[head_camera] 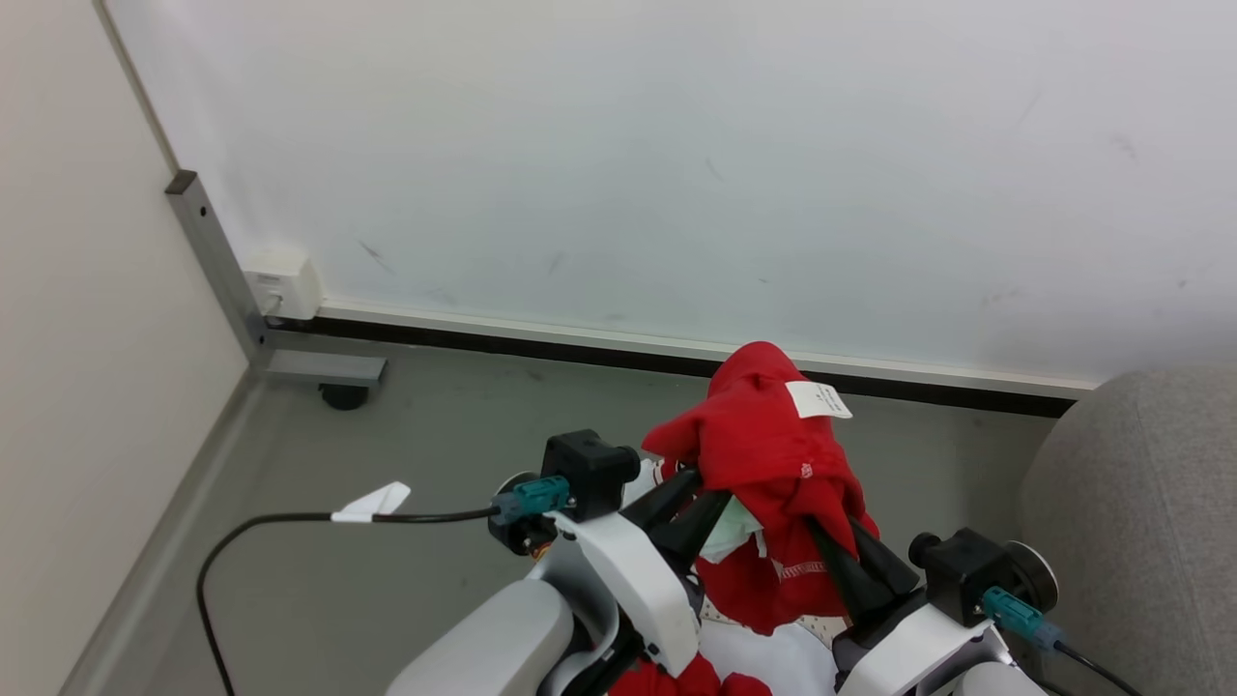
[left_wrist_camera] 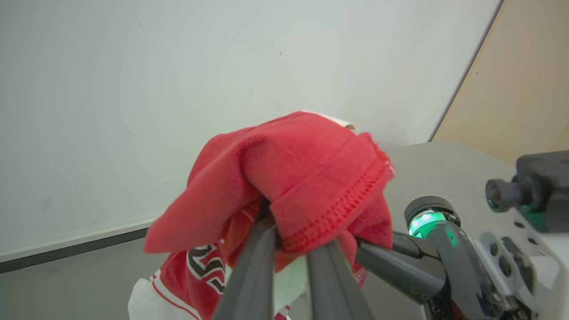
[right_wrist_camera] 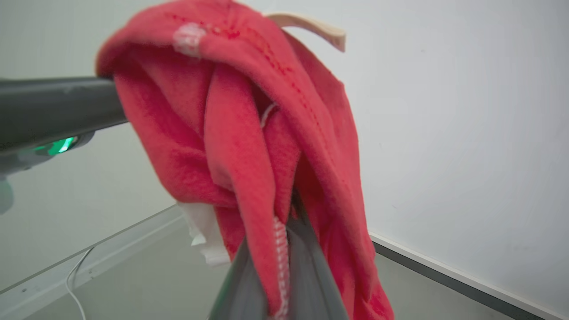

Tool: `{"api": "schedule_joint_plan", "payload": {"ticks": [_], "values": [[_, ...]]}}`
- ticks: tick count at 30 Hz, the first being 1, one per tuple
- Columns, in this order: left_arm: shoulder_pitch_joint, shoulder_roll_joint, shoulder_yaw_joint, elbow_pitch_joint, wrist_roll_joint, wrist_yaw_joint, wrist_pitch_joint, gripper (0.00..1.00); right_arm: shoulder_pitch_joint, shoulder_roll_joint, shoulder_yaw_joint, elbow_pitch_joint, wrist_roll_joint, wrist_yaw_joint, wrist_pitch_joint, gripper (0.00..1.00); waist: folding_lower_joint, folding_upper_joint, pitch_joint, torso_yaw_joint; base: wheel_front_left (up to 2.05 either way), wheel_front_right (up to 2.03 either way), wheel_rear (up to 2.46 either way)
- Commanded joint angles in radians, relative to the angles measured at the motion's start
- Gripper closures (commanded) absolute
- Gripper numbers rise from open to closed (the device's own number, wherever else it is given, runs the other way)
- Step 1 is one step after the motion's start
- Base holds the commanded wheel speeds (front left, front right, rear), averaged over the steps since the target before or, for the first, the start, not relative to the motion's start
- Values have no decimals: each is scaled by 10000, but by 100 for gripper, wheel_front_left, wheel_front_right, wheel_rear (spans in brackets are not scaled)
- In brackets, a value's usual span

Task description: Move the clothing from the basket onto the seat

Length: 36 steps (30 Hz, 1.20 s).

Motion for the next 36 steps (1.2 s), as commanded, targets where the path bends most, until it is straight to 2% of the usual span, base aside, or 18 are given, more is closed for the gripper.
{"api": "schedule_joint_plan", "payload": {"ticks": [1,9,10,11,12,16,23,36], "values": [[53,97,53,1,-155,46,-46,100,127,-45,-24,-81,60,-21,-5,100,0,0,8,-77,0,0,0],[132,142,6,-37,-204,117,-28,100,223,59,-141,-156,150,-21,-5,100,0,0,7,-423,0,0,0],[154,138,14,-42,-225,122,-39,71,224,69,-161,-183,132,-21,-5,100,0,0,8,-488,0,0,0],[178,131,25,-48,-253,153,-52,3,225,70,-197,-213,111,-21,-5,100,0,0,9,-558,0,0,0],[199,122,34,-55,-271,165,-58,0,226,67,-228,-242,84,-21,-5,100,0,0,12,-635,0,0,0],[226,165,-64,-117,-112,214,-108,0,284,92,-322,-338,284,-21,-7,100,0,0,29,-1018,0,0,0],[392,233,-151,-188,-30,299,-302,0,364,-232,-753,-704,319,-21,-5,100,0,0,121,-1917,0,0,0],[391,413,-211,-351,-2,377,-500,0,395,-602,-2347,-1276,-26,-22,-5,100,0,0,517,-4152,0,0,0]]}}
